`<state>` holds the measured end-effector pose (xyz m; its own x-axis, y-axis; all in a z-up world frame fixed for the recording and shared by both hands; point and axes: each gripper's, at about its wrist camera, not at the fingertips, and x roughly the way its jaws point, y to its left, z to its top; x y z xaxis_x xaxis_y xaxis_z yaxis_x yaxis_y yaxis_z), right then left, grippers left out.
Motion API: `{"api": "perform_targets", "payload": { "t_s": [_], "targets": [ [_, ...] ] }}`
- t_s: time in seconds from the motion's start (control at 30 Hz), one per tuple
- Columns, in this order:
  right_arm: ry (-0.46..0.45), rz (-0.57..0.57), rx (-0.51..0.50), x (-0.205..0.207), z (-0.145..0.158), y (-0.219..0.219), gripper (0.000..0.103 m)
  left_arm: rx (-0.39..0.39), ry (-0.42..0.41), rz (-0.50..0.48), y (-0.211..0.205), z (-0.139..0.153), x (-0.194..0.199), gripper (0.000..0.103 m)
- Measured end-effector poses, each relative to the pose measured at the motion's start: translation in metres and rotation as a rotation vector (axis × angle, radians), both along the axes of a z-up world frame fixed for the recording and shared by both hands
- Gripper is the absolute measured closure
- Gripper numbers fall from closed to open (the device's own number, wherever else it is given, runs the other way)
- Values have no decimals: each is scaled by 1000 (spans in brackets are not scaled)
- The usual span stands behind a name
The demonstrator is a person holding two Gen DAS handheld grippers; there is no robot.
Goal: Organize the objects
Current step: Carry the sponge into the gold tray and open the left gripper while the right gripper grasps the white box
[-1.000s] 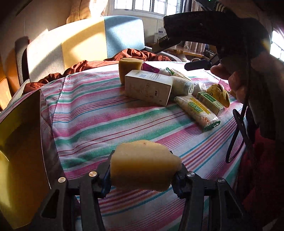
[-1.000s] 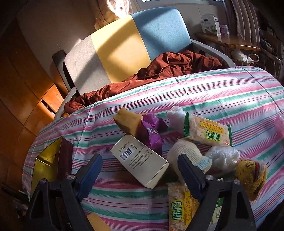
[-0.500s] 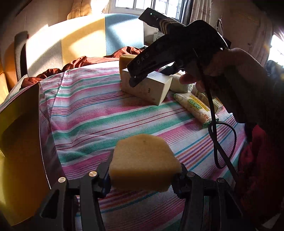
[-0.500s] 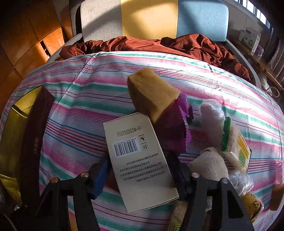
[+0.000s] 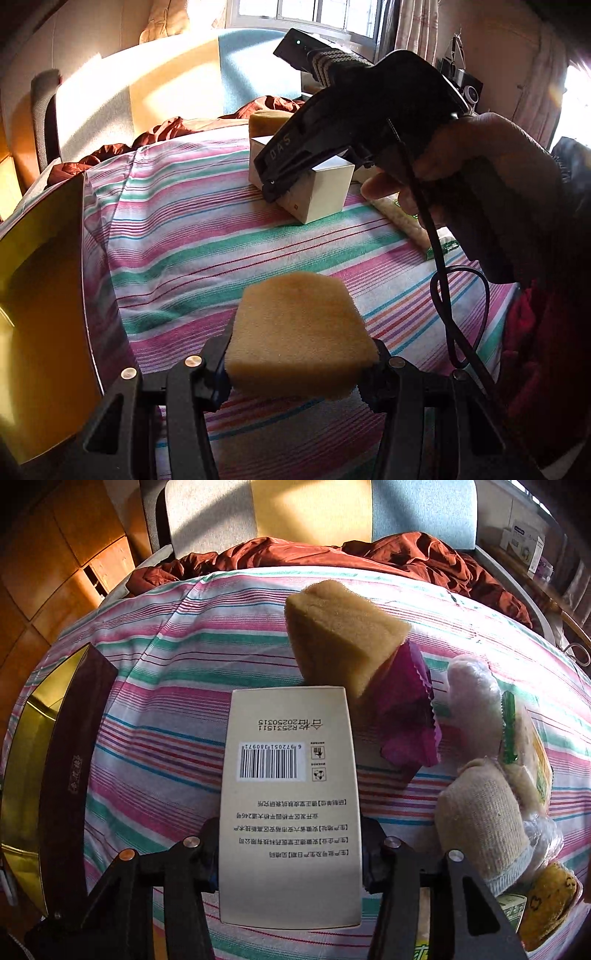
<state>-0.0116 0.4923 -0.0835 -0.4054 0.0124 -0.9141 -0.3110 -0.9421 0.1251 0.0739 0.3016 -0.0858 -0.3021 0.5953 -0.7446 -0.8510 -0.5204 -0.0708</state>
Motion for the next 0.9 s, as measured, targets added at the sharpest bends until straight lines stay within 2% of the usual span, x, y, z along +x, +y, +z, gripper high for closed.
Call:
{"api": "perform_targets", "payload": {
  "t_s": [0.37, 0.47, 0.57, 0.67, 0.73, 0.8, 0.9],
  "targets": [
    [12, -7, 1, -1, -5, -1, 50, -3, 27, 4, -5, 14, 5, 50],
    [11, -2, 8, -1, -6, -2, 50, 31, 39, -5, -14, 30, 9, 50],
    [8, 20, 42, -1, -5, -6, 50, 96, 69, 1, -33, 61, 10, 50],
    [6, 35, 69, -2, -5, -10, 50, 151, 72, 80, -65, 90, -8, 50],
    [6, 36, 77, -2, -5, -11, 50, 161, 80, 168, -92, 102, -27, 50],
    [4, 39, 88, -4, -5, -12, 50, 129, 70, 271, -119, 104, -49, 50],
    [3, 37, 90, -4, -5, -13, 50, 62, 65, 431, -163, 90, -81, 49]
  ]
}}
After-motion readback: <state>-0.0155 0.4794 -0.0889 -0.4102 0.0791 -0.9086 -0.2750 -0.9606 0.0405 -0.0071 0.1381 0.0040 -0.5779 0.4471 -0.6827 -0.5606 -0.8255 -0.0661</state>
